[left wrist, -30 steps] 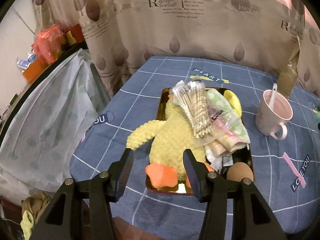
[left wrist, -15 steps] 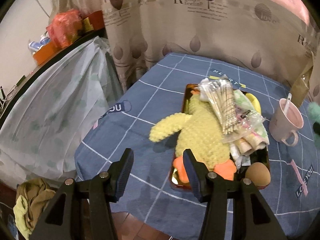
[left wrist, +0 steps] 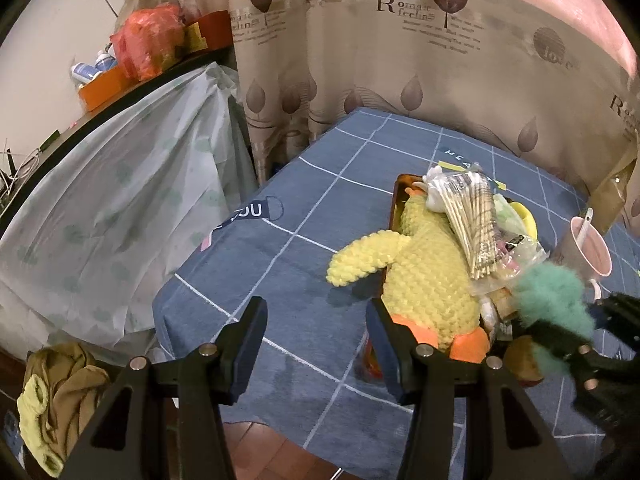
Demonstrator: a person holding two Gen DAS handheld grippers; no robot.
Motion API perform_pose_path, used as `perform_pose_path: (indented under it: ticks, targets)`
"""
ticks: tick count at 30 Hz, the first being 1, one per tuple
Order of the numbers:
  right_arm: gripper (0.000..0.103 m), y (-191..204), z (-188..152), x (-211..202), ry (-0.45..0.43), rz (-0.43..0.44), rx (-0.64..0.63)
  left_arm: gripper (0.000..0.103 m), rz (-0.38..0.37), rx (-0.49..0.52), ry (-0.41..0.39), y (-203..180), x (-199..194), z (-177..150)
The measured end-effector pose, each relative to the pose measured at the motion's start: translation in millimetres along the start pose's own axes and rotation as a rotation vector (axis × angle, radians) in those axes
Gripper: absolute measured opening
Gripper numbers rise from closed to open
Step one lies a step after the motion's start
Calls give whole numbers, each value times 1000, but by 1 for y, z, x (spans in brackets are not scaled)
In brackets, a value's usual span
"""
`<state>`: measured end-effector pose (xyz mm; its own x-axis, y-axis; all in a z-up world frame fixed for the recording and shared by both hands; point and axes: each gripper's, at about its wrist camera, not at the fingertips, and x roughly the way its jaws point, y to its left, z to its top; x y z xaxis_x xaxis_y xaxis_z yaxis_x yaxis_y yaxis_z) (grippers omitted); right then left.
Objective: Organize soft objects
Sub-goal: 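Carry the teal scrunchie into the gold tray and open the right tool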
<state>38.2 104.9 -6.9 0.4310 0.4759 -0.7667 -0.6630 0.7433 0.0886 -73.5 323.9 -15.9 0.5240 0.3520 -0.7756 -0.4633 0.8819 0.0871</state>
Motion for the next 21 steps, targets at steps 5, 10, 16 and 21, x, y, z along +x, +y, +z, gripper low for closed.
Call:
perform_pose_path:
  ticks: [5, 10, 16, 21]
  targets:
    - [31, 8, 6, 23, 19, -2, -12, 53, -6, -10, 4, 4, 1, 0]
    - [31, 10, 9, 44, 34, -28, -20, 53, -9, -21, 5, 5, 1, 0]
    - [37, 8, 9, 46, 33, -42, -22, 53, -9, -17, 8, 4, 0, 0]
    - [43, 12, 8, 39, 19, -55, -21, 53, -5, -11, 3, -1, -4, 0]
